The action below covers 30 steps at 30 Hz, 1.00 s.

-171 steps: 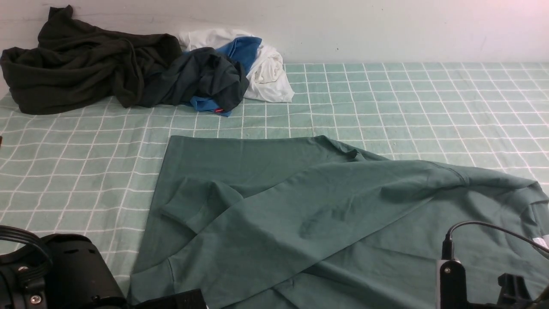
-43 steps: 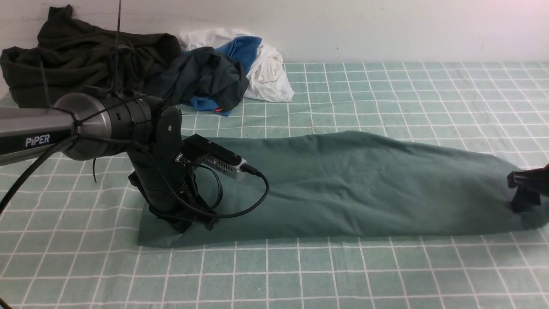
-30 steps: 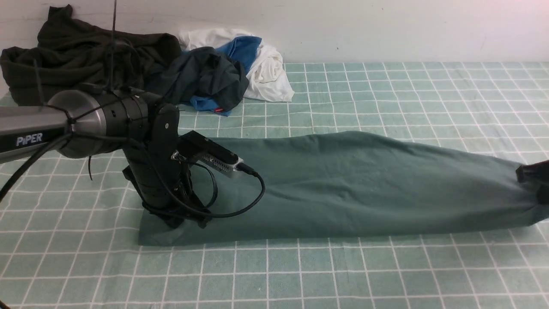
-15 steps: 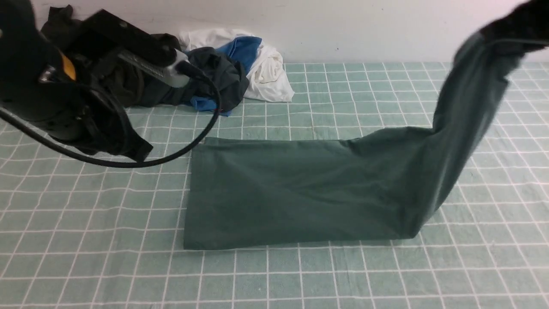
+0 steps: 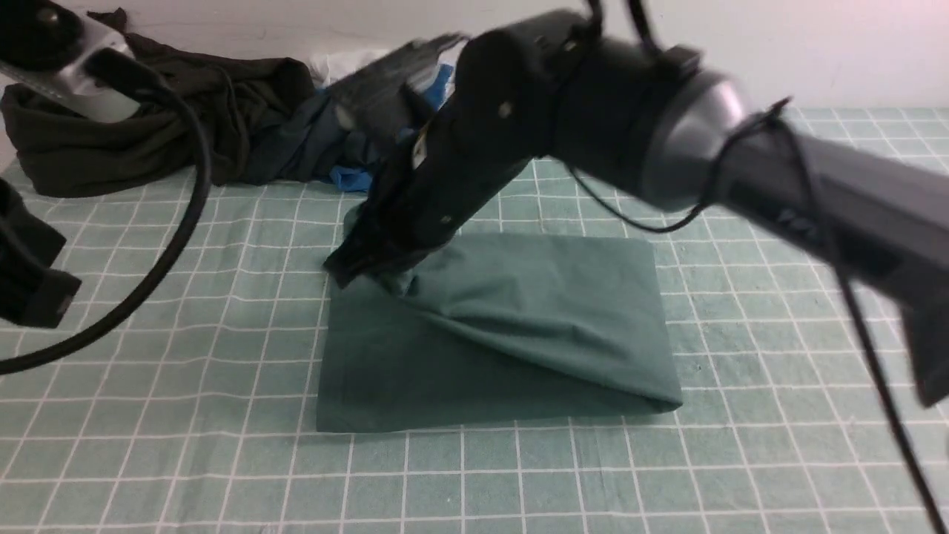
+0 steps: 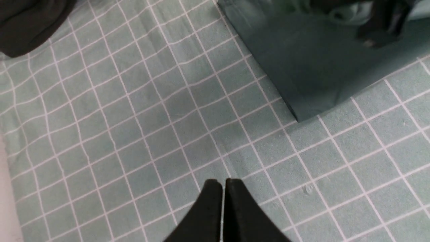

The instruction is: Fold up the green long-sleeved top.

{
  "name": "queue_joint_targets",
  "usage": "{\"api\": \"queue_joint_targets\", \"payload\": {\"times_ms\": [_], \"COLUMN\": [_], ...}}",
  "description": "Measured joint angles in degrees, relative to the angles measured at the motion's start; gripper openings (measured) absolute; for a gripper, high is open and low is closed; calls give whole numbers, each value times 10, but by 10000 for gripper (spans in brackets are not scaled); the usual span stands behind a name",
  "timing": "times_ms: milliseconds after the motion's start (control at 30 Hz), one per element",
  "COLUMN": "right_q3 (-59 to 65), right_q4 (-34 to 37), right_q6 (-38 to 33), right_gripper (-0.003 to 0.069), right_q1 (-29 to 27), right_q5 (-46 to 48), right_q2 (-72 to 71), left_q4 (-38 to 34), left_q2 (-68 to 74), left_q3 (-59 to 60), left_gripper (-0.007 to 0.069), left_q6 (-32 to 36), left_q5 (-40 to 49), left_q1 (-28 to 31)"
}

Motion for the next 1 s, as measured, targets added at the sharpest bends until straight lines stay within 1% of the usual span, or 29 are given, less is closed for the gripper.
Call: {"api": "queue_joint_targets", "payload": {"times_ms": [67,133,200,233,267,300,367,400,433,467,500,533,667,700,800,867,900,933,1000], "right_q3": [-16,-28,-43,-52,-55,-78,-93,-121,-121,-135,-139,-143,-146,-138,-100,-67,-64,-36,-20], "right_q4": [0,4,14,17,17,19,18,5,5,-17,-31,-56,-87,-91,-75,-51,-48,-27,-5], "right_q6": [3,4,6,6,6,7,7,4,4,1,1,3,13,18,28,32,32,33,33], "right_gripper": [22,61,127,174,184,287,335,409,415,451,465,476,472,460,428,407,407,393,384], "right_q1": [12,15,15,15,15,15,15,15,15,15,15,13,0,-10,-30,-37,-38,-38,-37], "right_q5": [-2,-1,5,11,12,33,50,91,91,124,139,157,166,167,149,121,118,89,65], "right_q2": [36,55,63,64,64,60,56,45,43,26,19,2,-12,-13,-4,15,18,46,84], "left_q4": [1,2,7,10,11,15,17,19,19,22,24,29,41,49,55,55,55,56,56], "left_q2": [-24,-40,-55,-61,-62,-73,-81,-99,-105,-127,-139,-169,-241,-282,-353,-390,-394,-419,-438], "left_q3": [20,38,58,68,70,87,100,123,126,148,161,186,235,263,308,330,331,343,350], "left_gripper": [-4,-4,-4,-4,-4,-4,-4,-4,-4,-4,-4,-4,-4,-4,-3,-3,-3,-3,-3], "left_q6": [-1,-1,-2,-3,-3,-6,-9,-22,-23,-36,-42,-55,-85,-104,-129,-138,-139,-146,-152], "left_q5": [6,7,7,6,6,3,-4,-20,-23,-32,-36,-42,-44,-46,-54,-56,-56,-56,-56], "left_q1": [0,0,0,0,0,0,0,0,0,0,0,0,0,0,0,0,0,0,0]}}
